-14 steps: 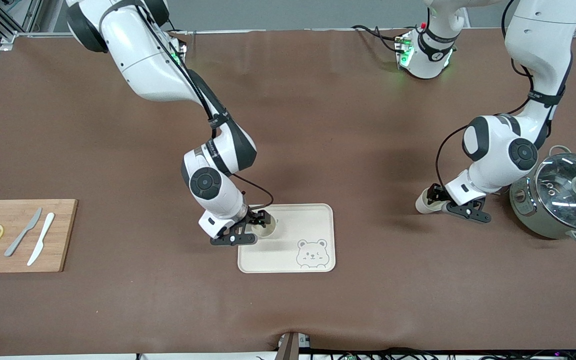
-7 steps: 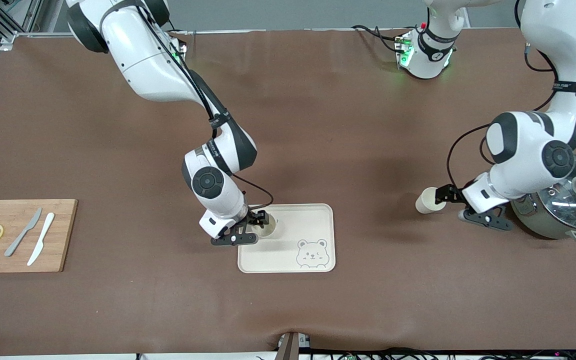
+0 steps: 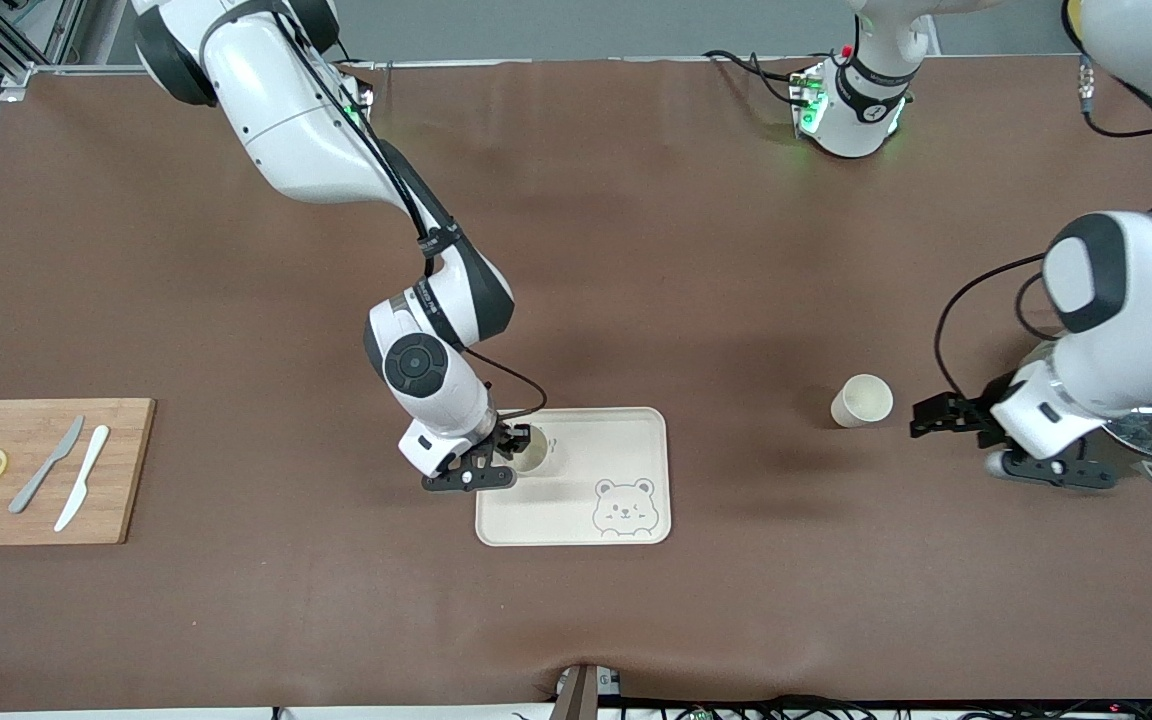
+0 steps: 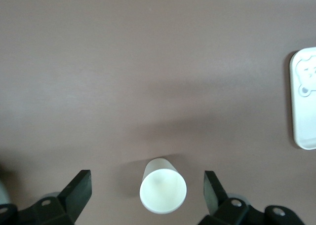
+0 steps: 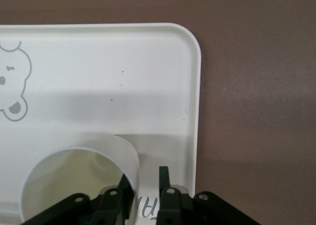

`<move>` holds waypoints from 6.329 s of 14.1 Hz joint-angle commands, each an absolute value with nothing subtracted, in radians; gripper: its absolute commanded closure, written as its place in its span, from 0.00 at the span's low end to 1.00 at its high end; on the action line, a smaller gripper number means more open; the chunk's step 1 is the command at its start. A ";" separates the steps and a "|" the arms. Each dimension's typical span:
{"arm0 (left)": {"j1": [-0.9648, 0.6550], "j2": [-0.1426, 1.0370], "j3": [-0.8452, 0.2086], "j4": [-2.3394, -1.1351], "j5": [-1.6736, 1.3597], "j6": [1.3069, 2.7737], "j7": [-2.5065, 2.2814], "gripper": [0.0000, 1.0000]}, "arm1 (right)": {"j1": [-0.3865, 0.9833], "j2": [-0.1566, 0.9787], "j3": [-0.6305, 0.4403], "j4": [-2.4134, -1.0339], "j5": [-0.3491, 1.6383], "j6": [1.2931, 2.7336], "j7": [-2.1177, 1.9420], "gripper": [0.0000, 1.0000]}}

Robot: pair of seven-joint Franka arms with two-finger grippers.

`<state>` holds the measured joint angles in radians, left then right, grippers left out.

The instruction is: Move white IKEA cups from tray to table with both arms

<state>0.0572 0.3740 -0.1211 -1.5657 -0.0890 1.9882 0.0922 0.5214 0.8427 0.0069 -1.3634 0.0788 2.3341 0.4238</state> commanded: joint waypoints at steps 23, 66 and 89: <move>0.066 0.215 -0.184 -1.370 0.003 1.686 -0.054 0.00 | 0.287 0.502 0.000 -1.598 0.077 2.174 -0.061 1.00; -0.069 0.115 -0.032 -1.394 0.026 1.572 0.032 0.00 | -0.023 0.635 0.006 -1.660 0.129 2.387 -0.712 0.00; -0.060 0.124 -0.031 -1.397 0.023 1.608 0.035 0.00 | -0.101 -0.144 -0.006 -1.648 0.009 1.467 -0.190 0.00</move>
